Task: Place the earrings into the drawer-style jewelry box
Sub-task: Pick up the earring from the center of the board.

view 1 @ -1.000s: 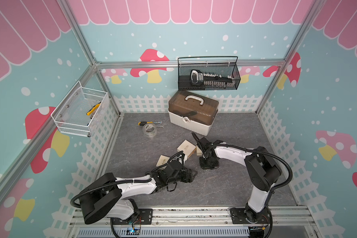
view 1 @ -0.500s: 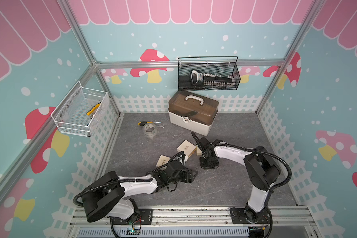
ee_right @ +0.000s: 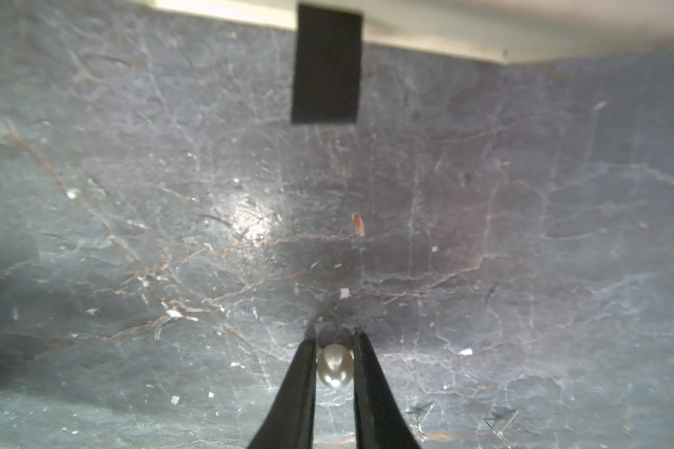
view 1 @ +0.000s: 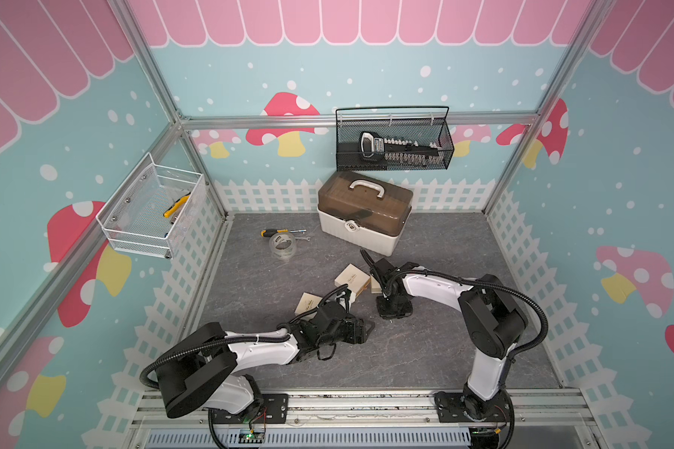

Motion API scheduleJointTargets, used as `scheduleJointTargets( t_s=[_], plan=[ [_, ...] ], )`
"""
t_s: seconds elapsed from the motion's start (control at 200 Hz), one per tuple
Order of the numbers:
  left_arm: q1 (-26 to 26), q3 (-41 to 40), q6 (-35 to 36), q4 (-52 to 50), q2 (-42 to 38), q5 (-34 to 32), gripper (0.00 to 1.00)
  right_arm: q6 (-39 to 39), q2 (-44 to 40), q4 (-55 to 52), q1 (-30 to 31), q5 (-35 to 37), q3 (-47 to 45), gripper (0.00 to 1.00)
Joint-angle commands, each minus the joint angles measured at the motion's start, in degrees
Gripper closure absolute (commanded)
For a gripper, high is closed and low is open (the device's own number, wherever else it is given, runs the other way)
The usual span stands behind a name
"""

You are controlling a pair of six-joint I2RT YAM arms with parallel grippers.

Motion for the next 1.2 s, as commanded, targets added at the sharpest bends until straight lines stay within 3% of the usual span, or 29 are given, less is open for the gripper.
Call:
scheduleJointTargets(
  t_s=[0.0, 0.85, 1.196],
  plan=[
    [-0.48, 1.40, -0.32, 0.78, 0.48, 0.18, 0.22, -0.53, 4.04, -2.45, -0.09, 1.34, 0.70, 0.81],
    [-0.54, 1.07, 0.16, 0.84, 0.09, -0.62, 0.23, -3.09, 11.65, -6.71, -0.09, 1.49, 6.72, 0.81],
    [-0.53, 1.01, 0.21, 0.11, -0.80, -1.17, 0.23, -2.89, 10.25, -6.62, -0.09, 1.09, 6.81, 0.87]
  ],
)
